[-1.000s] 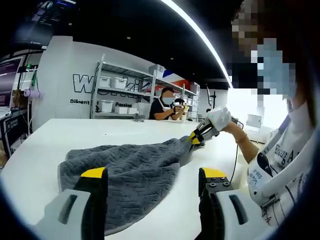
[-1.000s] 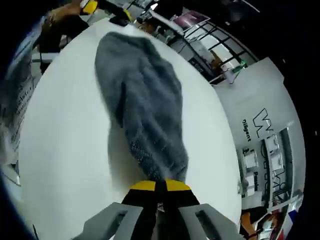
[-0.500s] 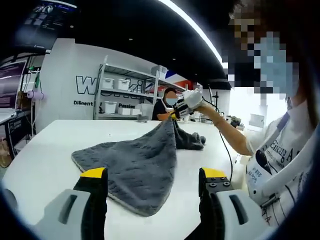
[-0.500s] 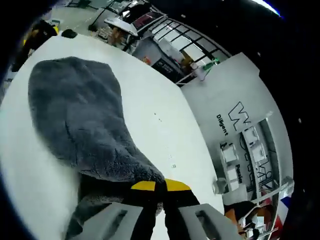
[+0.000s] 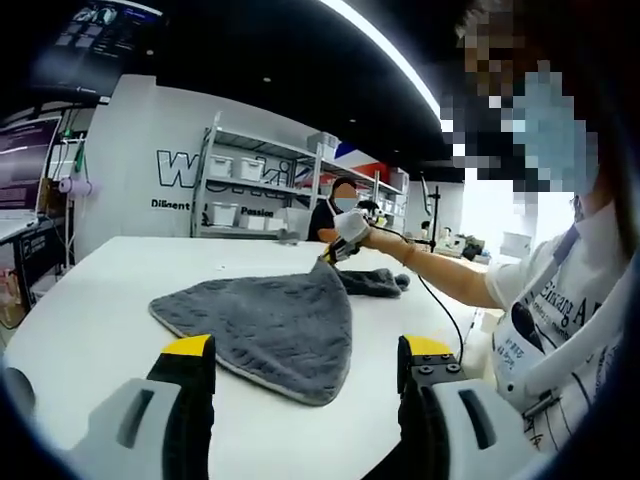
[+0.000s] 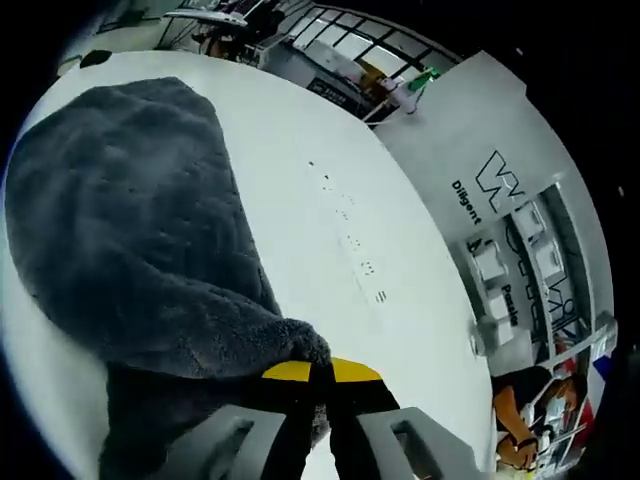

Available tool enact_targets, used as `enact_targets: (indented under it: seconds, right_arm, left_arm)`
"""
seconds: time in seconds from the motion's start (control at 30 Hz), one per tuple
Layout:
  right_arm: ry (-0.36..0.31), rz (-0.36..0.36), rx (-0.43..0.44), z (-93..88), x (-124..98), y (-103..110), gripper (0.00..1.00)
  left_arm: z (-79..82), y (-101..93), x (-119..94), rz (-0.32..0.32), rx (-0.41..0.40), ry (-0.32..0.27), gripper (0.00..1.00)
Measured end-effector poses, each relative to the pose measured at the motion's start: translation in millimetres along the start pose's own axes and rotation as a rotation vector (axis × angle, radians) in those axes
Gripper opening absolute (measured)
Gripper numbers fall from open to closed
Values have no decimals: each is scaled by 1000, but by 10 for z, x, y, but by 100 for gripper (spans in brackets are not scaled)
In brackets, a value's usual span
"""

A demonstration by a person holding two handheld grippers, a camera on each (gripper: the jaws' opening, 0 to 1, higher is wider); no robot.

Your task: Fold the towel on the table until its edges align and the towel forms a compact rectangular stack.

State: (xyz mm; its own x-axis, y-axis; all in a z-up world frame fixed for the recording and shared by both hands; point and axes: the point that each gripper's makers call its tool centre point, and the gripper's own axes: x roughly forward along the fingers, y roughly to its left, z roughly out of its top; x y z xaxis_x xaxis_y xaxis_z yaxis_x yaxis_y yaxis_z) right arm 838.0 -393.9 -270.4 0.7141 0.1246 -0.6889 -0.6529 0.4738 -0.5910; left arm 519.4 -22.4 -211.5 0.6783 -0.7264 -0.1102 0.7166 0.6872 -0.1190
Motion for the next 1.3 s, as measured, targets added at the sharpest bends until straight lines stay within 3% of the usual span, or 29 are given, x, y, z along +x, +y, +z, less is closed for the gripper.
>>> enact_targets:
  seconds: [0.2,0.3,0.37,0.47,0.53,0.63,0.73,0.83,0.93,1.03,1.17,1.3]
  right_arm:
    - [11,59,53,-150,166,179,3]
    - [0,54,92,-139,86,167,5]
    - [6,29,116,-138,-16,104,12]
    - [-34,-82,156,-52,-416,-119,31]
    - [-68,-120,136,8,-739,-210,33]
    - [-108,-144,119,17,-1236,-111,37]
    - [-162,-109,123,-53,-1724,202,38]
    - [-159,-11,142,-268,-1908,669,39]
    - [-100,18,163,-600,-1885,1032,36]
    - [-60,60,225,-876,-1704,1268,33]
    - [-61,115,316,-1067,-1472,1411,28]
    - [-66,125,363,-1151,-1361,1393,17]
  left_arm:
    - [-12,-8,-4,-6,-6,-3,78]
    - [-13,5,-16,-6,-9,-2,78]
    - [-15,9,-17,-9,-8,2,78]
    - [-29,-5,24,-25,-9,12,79]
    - [-36,-26,65,-41,-4,20,79]
    - [-41,-71,156,-82,2,30,79]
    - [-63,-108,247,-119,2,43,79]
    - [-79,-143,359,-157,6,56,79]
    - [-63,-202,436,-192,11,57,79]
    - [-66,-261,496,-219,18,60,79]
    - [-104,-291,536,-237,11,66,79]
    - [-147,-287,535,-234,-1,75,79]
